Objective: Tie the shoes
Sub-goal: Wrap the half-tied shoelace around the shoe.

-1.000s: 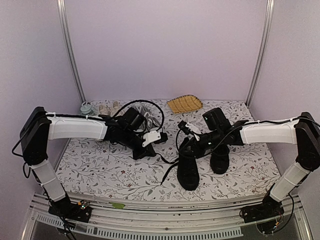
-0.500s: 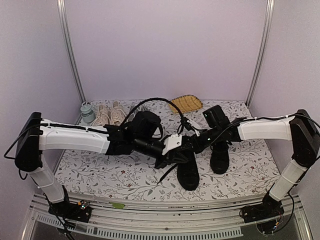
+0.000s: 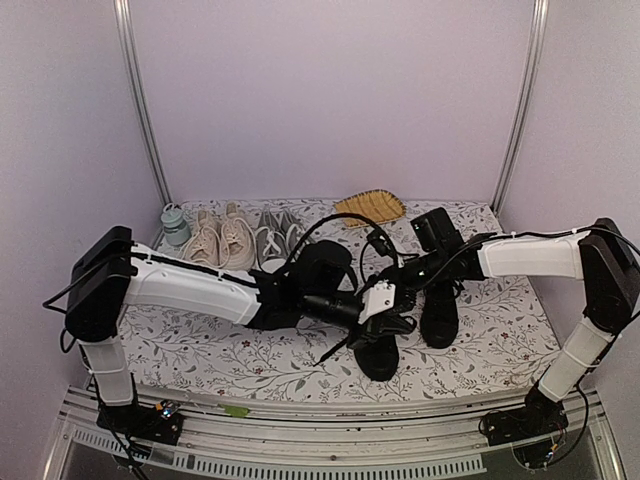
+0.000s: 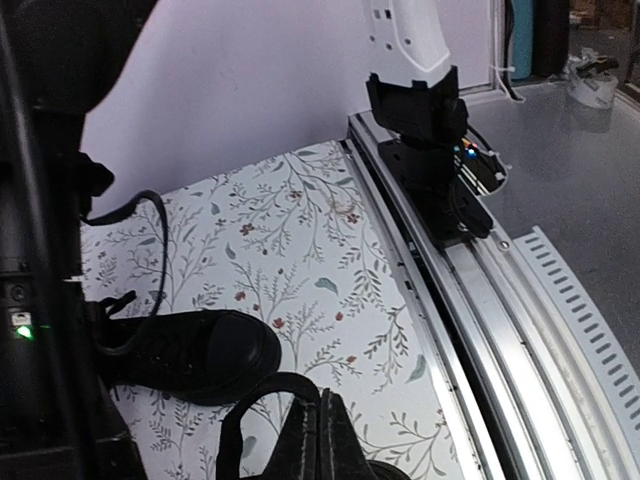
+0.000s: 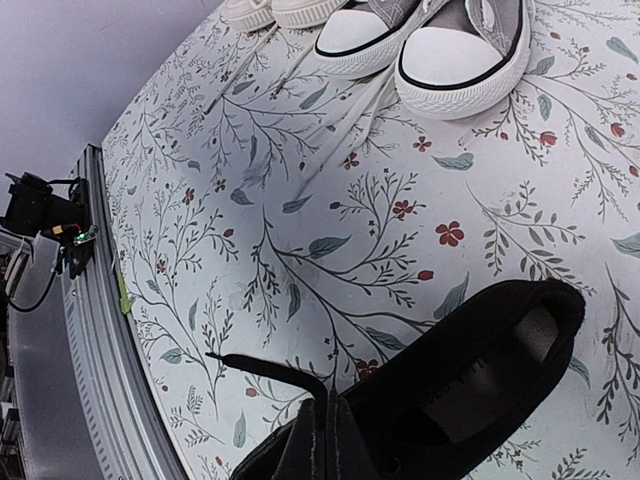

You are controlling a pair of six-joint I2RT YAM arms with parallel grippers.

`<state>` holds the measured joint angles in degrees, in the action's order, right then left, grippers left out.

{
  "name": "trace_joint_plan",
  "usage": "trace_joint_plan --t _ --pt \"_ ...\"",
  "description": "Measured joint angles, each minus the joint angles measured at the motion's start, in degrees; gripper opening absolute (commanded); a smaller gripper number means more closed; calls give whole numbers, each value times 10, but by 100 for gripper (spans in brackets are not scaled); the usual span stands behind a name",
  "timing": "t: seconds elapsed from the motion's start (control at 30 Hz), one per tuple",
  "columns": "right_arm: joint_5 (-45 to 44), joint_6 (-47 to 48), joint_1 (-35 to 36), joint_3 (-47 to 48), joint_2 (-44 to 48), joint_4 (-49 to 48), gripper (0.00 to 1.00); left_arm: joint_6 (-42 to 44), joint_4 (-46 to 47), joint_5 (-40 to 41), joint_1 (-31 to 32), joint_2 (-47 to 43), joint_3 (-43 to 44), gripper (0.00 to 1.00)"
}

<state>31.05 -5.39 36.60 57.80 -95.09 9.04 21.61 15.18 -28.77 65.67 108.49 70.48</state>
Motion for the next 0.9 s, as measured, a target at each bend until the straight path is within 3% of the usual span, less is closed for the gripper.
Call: trace_joint_plan --t 0.2,0.47,0.67,0.77,0.9 --pt "9 -2 0 0 0 0 1 14 50 50 9 54 20 0" --pt "17 -2 0 0 0 0 1 35 46 94 22 120 35 1" --pt "22 -2 0 -1 0 0 1 28 38 112 27 132 79 26" --pt "22 -2 0 -1 0 0 1 24 24 94 33 130 95 47" --pt "23 -2 0 -1 0 0 1 30 -19 59 44 129 116 53"
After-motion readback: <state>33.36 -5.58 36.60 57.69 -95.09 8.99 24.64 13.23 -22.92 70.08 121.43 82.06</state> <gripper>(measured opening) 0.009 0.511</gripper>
